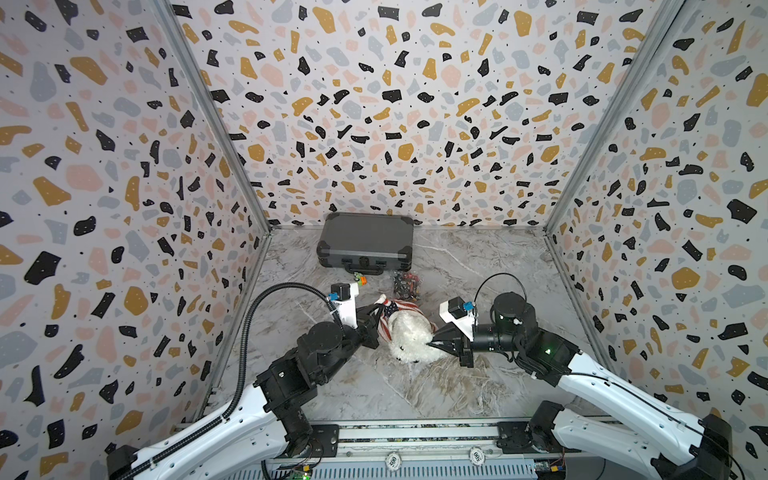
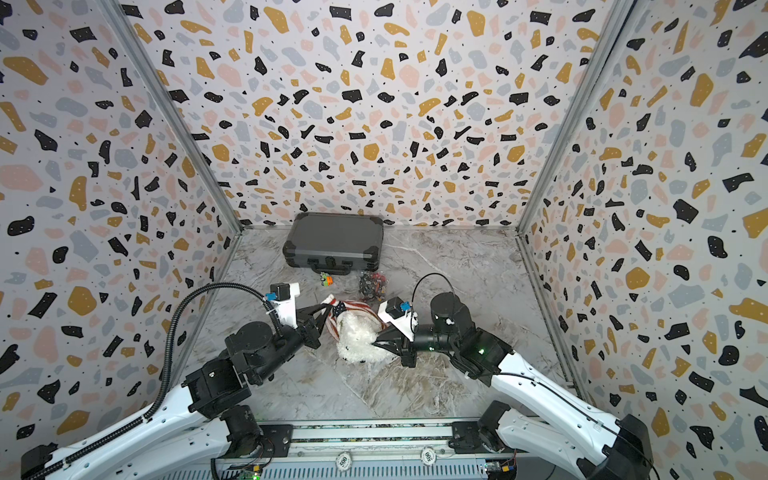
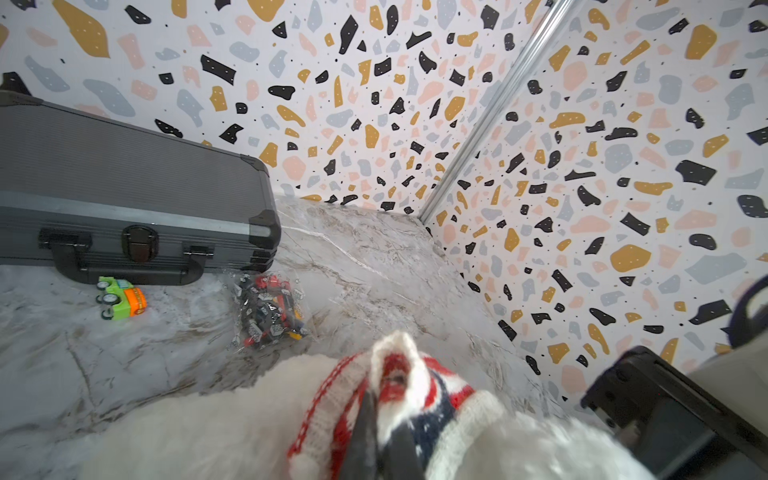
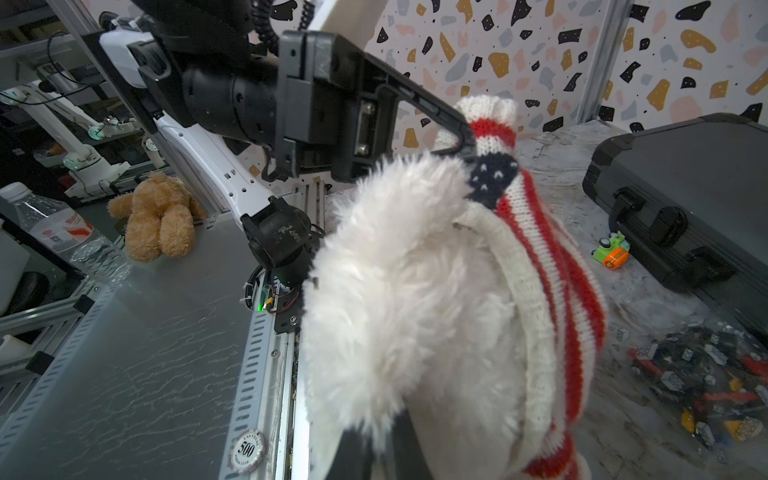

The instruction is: Dress the teddy bear

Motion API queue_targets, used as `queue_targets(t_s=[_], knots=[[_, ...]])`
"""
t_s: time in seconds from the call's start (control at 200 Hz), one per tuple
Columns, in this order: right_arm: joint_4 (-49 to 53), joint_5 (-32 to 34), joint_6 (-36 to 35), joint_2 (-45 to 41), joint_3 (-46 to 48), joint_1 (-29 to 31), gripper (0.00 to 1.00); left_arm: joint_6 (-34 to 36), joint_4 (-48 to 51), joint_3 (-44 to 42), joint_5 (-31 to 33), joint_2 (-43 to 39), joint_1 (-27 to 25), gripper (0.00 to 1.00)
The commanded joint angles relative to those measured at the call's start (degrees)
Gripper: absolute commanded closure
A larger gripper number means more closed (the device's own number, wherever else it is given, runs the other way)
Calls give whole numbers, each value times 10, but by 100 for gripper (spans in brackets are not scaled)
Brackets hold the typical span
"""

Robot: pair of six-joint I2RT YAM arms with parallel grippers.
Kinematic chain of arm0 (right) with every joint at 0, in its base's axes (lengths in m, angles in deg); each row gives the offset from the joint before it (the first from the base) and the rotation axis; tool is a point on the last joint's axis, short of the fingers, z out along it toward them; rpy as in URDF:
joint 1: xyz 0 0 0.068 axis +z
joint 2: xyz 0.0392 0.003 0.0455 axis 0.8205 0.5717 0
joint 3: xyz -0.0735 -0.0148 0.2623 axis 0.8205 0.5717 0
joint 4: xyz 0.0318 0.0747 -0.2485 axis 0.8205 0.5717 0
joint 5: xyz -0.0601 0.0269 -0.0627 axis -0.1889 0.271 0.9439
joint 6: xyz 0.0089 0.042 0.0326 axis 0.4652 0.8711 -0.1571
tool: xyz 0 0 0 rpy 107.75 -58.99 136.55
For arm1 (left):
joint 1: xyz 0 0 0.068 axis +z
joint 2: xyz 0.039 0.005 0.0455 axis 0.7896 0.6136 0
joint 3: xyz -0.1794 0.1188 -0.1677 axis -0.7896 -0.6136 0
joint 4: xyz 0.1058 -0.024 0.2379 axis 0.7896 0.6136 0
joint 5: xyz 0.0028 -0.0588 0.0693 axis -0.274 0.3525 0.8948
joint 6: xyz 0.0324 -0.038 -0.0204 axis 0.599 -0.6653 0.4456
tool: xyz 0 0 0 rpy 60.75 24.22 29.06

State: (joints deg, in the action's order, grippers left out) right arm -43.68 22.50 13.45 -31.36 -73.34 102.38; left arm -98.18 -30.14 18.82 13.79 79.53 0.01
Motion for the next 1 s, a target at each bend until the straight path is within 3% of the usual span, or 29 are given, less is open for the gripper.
queue_targets(t_s=[0.0,0.31,0.541,0.711,0.996], knots=[[21,-3,-18,-22,-22,15,100,7,-1,27,53,3,11,100],[-5,71,-7,-50,-12,5,100,0,10,9,20,21,12,100],[-37,59,29,-57,7,-58,100,-7,-16,-11,-24,20,11,100],[-49,51,30,-68,9,-70,100,-10,-30,-25,-26,24,12,100],[-84,45,31,-71,40,-77,100,-24,-17,-46,-15,14,12,67]])
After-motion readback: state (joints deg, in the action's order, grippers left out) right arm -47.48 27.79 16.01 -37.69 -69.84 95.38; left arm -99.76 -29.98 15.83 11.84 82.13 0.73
